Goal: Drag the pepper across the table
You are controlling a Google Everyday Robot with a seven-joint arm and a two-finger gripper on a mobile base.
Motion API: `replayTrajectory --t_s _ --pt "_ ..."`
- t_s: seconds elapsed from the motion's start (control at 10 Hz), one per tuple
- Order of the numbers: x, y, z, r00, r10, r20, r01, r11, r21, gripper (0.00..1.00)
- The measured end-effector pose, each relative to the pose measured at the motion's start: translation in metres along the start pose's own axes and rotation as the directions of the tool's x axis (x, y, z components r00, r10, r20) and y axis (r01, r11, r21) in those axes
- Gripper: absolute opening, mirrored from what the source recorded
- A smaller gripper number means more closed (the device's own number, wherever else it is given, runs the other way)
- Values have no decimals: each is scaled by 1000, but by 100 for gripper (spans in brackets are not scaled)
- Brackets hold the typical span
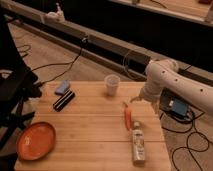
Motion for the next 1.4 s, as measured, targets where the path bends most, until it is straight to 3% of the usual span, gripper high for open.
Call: replayTrajectory --t_s 0.2,0.3,0.5,0.7,1.0,1.4 --pt "-3 10 5 991 -129 28 128 991 39 80" --pt "-3 21 14 975 -216 43 214 975 56 80" --pt "0 37 32 956 -289 46 286 956 58 80" --pt "5 56 56 948 -315 31 315 949 31 80" --pt "12 78 93 952 -306 -30 305 952 -32 80" --pt "7 75 122 957 -270 -103 267 963 -49 78"
